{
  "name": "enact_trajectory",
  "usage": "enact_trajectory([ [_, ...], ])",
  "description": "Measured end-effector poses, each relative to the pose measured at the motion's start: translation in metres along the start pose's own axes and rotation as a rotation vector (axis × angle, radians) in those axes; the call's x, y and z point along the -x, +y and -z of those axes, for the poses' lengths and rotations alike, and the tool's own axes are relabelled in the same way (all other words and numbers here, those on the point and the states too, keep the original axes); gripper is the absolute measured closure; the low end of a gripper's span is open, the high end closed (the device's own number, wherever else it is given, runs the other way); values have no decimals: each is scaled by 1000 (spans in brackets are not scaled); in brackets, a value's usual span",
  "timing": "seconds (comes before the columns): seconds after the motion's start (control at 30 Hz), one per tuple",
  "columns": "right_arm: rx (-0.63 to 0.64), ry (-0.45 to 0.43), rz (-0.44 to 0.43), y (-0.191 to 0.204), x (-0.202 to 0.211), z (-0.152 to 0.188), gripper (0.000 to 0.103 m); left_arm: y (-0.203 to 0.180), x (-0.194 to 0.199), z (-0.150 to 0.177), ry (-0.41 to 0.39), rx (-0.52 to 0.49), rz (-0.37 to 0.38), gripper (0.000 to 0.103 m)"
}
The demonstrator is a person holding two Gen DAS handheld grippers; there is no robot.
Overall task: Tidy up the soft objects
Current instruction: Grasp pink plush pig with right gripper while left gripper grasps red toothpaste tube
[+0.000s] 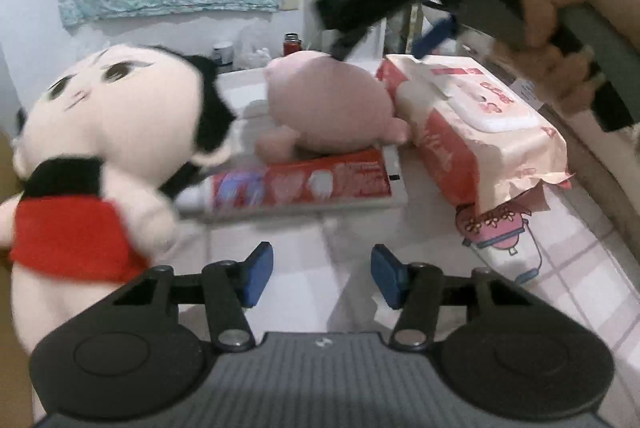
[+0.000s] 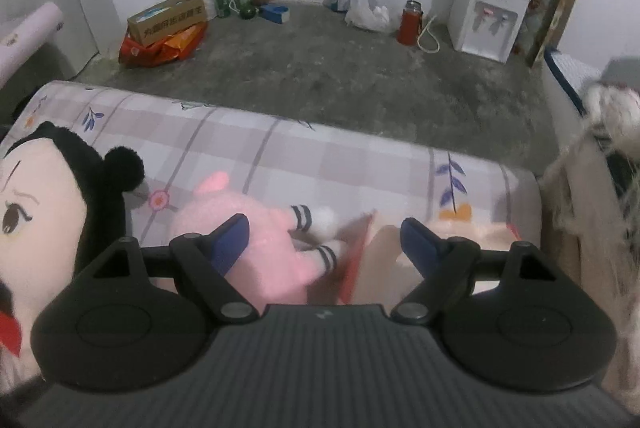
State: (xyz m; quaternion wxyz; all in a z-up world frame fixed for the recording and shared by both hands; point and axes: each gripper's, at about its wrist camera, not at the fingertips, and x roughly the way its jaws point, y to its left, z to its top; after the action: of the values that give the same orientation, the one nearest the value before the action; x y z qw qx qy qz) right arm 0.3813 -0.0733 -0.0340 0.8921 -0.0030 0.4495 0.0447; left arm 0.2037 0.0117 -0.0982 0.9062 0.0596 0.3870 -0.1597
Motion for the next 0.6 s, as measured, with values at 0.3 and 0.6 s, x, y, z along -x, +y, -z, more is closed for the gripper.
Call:
enact_trajectory([
  [0.3, 34, 22, -110, -3, 23, 15, 19, -18, 16, -19, -123, -232, -45, 41],
  [0.6, -29, 99, -251, -10, 19, 15, 1, -17, 8, -23, -69, -368, -38, 37],
])
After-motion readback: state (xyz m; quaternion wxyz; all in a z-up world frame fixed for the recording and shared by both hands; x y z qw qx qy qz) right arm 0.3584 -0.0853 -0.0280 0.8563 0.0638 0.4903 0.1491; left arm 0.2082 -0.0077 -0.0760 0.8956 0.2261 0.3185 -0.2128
